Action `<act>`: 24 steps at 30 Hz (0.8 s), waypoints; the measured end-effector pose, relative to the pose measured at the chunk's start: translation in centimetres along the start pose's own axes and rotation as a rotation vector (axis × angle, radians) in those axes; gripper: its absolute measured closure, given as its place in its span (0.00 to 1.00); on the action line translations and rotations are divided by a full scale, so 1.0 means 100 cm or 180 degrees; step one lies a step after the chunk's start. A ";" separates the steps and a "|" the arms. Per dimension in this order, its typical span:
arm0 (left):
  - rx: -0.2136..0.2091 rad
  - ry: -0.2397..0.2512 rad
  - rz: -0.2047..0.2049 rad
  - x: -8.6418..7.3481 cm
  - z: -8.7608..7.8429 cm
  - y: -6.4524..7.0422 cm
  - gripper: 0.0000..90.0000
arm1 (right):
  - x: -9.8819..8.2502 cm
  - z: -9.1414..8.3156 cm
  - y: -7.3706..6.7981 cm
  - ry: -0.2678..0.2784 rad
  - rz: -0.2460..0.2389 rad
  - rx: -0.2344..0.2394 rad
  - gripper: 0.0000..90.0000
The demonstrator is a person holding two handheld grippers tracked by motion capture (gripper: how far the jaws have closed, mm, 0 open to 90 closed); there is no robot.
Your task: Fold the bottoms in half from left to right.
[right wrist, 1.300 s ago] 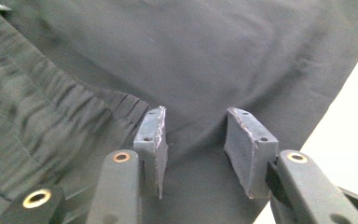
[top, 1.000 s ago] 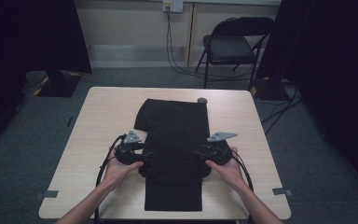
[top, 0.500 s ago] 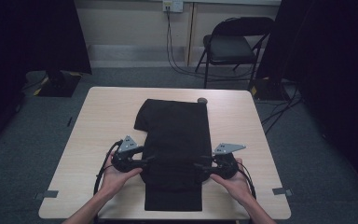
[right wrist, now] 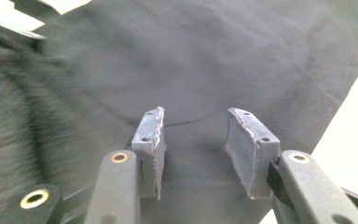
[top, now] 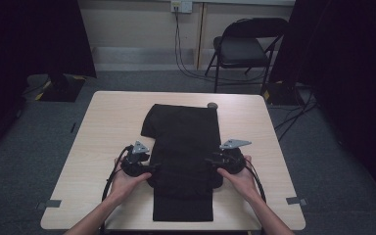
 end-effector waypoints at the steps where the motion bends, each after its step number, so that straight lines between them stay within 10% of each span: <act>1: 0.0012 -0.0008 -0.0006 -0.001 0.003 0.000 0.44 | 0.000 0.007 0.003 -0.0015 -0.0045 -0.0109 0.63; 7: -0.0088 0.0013 0.0168 0.001 0.008 0.014 0.43 | -0.005 0.026 0.006 -0.0146 -0.0085 -0.0160 0.62; 24: -0.0287 0.0340 0.0295 0.006 -0.023 0.042 0.38 | -0.036 -0.036 -0.041 -0.0096 -0.0201 0.0483 0.56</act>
Point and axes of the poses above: each handheld gripper's, and its own axes: z roughly forward along the jaws, x roughly out of its top, y roughly to its right, the point moved 5 cm from there along z, roughly forward along the jaws, and after that the axes turned 15 degrees about z, right-handed, at the moved point
